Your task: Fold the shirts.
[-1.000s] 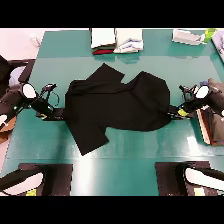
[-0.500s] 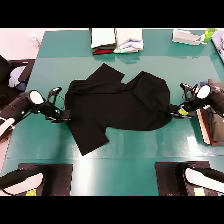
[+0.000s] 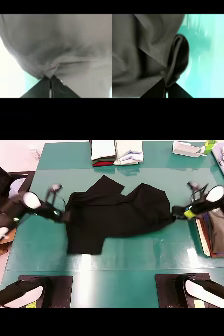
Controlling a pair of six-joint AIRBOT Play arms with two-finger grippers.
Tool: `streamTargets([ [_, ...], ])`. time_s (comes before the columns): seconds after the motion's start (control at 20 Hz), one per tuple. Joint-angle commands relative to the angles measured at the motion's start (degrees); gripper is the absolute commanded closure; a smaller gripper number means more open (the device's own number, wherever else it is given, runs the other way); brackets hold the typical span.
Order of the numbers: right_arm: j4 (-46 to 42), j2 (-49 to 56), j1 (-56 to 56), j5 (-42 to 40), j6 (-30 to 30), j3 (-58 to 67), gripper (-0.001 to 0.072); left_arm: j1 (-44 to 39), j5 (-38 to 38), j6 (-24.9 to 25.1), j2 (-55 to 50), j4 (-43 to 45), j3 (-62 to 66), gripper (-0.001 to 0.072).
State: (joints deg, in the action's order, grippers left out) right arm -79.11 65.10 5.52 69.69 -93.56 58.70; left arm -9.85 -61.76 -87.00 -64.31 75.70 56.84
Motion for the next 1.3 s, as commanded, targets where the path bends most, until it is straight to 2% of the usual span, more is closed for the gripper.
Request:
streamTargets([
  [0.0, -0.3, -7.1, 0.0, 0.3, 0.2, 11.2, 0.0695, 0.0, -1.5, -0.2, 9.7, 7.6, 14.1, 0.0685],
  [0.25, -0.7, -17.6, 0.0, -3.3, 1.1, 33.2, 0.0696, 0.0, -1.3, 0.0, 20.7, 11.6, 40.1, 0.0685],
  [0.5, -5.1, -22.8, 0.0, -3.3, 1.1, 47.5, 0.0697, 0.0, -1.7, 0.0, 23.1, 11.6, 58.7, 0.0686],
  [0.6, -7.6, -22.6, 0.0, -0.5, 1.0, 52.5, 0.0697, 0.0, -0.9, 0.0, 23.1, 11.7, 62.3, 0.0686],
  [0.75, -8.2, -18.9, 0.0, 7.0, 1.1, 59.9, 0.0698, 0.0, -1.2, -0.2, 22.5, 12.6, 60.9, 0.0687],
  [0.9, -8.0, -14.3, 0.0, 10.6, 1.1, 61.0, 0.0697, 0.0, -7.3, -0.2, 18.0, 12.8, 56.5, 0.0686],
  [1.05, -7.9, -10.7, 0.0, 11.4, 1.1, 52.1, 0.0697, 0.0, -15.0, -0.2, 9.0, 12.8, 50.5, 0.0685],
  [1.25, -7.9, -1.5, 0.0, 11.5, 1.1, 36.9, 0.0697, 0.0, -12.4, -0.2, -5.3, 12.8, 38.6, 0.0684],
])
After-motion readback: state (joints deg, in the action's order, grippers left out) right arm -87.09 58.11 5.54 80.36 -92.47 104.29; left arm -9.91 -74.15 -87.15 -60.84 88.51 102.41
